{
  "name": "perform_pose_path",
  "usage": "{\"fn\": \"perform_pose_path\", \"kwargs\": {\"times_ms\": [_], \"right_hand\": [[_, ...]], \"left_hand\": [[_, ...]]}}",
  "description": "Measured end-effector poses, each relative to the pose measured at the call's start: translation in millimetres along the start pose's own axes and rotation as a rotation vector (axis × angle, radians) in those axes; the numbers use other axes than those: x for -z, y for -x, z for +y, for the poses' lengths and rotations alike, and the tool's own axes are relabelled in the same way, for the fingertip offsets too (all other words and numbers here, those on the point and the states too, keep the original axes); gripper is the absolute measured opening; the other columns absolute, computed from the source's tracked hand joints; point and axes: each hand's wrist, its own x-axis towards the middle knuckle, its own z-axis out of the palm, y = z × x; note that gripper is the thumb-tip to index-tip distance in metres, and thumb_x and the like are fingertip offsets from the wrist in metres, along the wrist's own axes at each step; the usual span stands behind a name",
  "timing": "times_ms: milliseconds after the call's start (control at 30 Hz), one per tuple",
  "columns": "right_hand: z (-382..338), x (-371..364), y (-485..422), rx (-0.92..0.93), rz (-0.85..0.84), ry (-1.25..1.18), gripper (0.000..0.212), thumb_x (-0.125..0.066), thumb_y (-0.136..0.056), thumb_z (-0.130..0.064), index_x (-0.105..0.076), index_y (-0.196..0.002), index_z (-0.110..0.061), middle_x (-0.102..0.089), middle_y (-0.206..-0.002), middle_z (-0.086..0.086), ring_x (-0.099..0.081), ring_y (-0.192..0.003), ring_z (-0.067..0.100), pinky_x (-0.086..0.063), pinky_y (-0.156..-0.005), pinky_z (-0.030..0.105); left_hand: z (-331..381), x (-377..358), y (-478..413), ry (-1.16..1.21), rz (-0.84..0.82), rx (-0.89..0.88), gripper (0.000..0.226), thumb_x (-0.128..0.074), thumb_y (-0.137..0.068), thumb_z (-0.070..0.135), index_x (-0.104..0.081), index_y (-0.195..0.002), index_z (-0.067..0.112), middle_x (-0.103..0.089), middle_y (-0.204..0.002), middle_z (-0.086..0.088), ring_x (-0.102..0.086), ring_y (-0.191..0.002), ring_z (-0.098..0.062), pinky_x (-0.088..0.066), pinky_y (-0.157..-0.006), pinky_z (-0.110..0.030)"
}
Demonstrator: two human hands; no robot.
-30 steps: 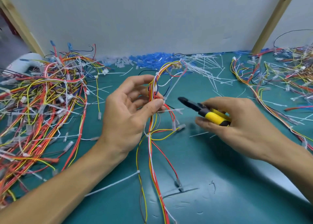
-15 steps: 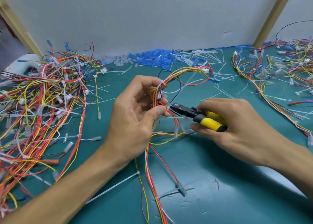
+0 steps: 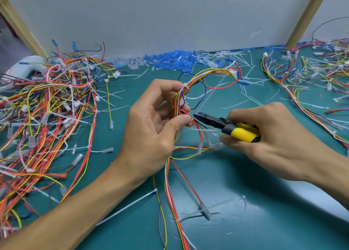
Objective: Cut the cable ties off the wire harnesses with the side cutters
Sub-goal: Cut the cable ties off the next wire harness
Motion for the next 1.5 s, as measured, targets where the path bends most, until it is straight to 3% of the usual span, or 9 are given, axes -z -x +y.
{"fn": "perform_pose_path", "kwargs": {"times_ms": [133, 267, 433, 667, 833, 1033, 1167, 1300, 1500], "right_hand": [[-6, 2, 2, -0.021, -0.032, -0.012, 0.030, -0.070, -0.088, -0.034, -0.056, -0.074, -0.011, -0.039, -0.060, 0.011, -0.027, -0.061, 0.024, -0.029, -0.049, 0.037], [-10, 3, 2, -0.053, -0.006, -0.031, 0.034, -0.075, -0.089, -0.030, -0.052, -0.072, -0.010, -0.038, -0.061, 0.012, -0.022, -0.059, 0.017, -0.027, -0.049, 0.036], [-15, 1, -1, -0.066, 0.081, -0.104, 0.029, -0.067, -0.082, -0.037, -0.056, -0.075, -0.011, -0.038, -0.062, 0.011, -0.023, -0.058, 0.013, -0.025, -0.049, 0.028], [4, -2, -6, -0.129, 0.151, -0.077, 0.023, -0.077, -0.089, -0.028, -0.061, -0.076, -0.018, -0.045, -0.060, 0.011, -0.035, -0.058, 0.023, -0.031, -0.053, 0.035], [6, 0, -6, -0.103, 0.181, -0.088, 0.027, -0.078, -0.088, -0.032, -0.062, -0.077, -0.013, -0.043, -0.058, 0.008, -0.030, -0.055, 0.015, -0.028, -0.050, 0.027], [2, 0, -2, -0.045, 0.139, -0.104, 0.024, -0.077, -0.088, -0.037, -0.062, -0.073, -0.023, -0.046, -0.057, 0.004, -0.031, -0.054, 0.014, -0.029, -0.049, 0.027], [2, -3, -2, -0.017, 0.083, -0.038, 0.026, -0.076, -0.090, -0.038, -0.062, -0.075, -0.023, -0.047, -0.058, 0.004, -0.034, -0.056, 0.017, -0.031, -0.051, 0.030], [0, -8, 0, -0.009, 0.042, -0.004, 0.031, -0.072, -0.089, -0.046, -0.059, -0.076, -0.021, -0.047, -0.061, 0.003, -0.036, -0.059, 0.020, -0.031, -0.051, 0.032], [-3, -10, 1, -0.052, 0.022, -0.033, 0.026, -0.072, -0.089, -0.049, -0.061, -0.080, -0.028, -0.054, -0.067, -0.003, -0.042, -0.060, 0.019, -0.036, -0.051, 0.031]], "left_hand": [[1, 3, -1, -0.031, 0.034, 0.036, 0.063, -0.072, -0.084, -0.003, -0.045, -0.133, 0.025, -0.055, -0.085, -0.011, -0.061, -0.075, -0.028, -0.055, -0.073, -0.046], [1, 5, -1, -0.103, 0.043, 0.052, 0.058, -0.074, -0.086, 0.003, -0.051, -0.129, 0.036, -0.050, -0.081, -0.009, -0.055, -0.060, -0.028, -0.054, -0.058, -0.041], [0, 5, -3, 0.053, 0.073, 0.138, 0.048, -0.072, -0.087, -0.002, -0.063, -0.130, 0.016, -0.059, -0.087, -0.014, -0.068, -0.072, -0.026, -0.058, -0.071, -0.033], [-1, 9, -7, 0.280, 0.146, 0.229, 0.053, -0.067, -0.089, -0.009, -0.059, -0.136, 0.013, -0.060, -0.093, -0.017, -0.070, -0.075, -0.025, -0.059, -0.067, -0.030], [3, 10, -8, 0.390, 0.142, 0.275, 0.053, -0.064, -0.086, -0.006, -0.059, -0.135, 0.013, -0.056, -0.096, -0.021, -0.067, -0.078, -0.025, -0.059, -0.070, -0.029], [4, 8, -7, 0.356, 0.126, 0.283, 0.061, -0.068, -0.083, -0.001, -0.056, -0.140, 0.019, -0.066, -0.095, -0.009, -0.068, -0.088, -0.022, -0.058, -0.076, -0.031], [7, 8, -10, 0.350, 0.131, 0.259, 0.072, -0.072, -0.075, 0.003, -0.052, -0.142, 0.022, -0.072, -0.088, 0.002, -0.064, -0.088, -0.014, -0.050, -0.078, -0.018], [8, 9, -9, 0.372, 0.152, 0.260, 0.072, -0.073, -0.074, 0.003, -0.054, -0.141, 0.018, -0.074, -0.090, -0.002, -0.064, -0.075, -0.009, -0.050, -0.069, -0.017], [7, 8, -9, 0.354, 0.187, 0.246, 0.069, -0.073, -0.072, 0.004, -0.054, -0.137, 0.016, -0.075, -0.090, -0.005, -0.065, -0.082, -0.015, -0.051, -0.072, -0.019]]}}
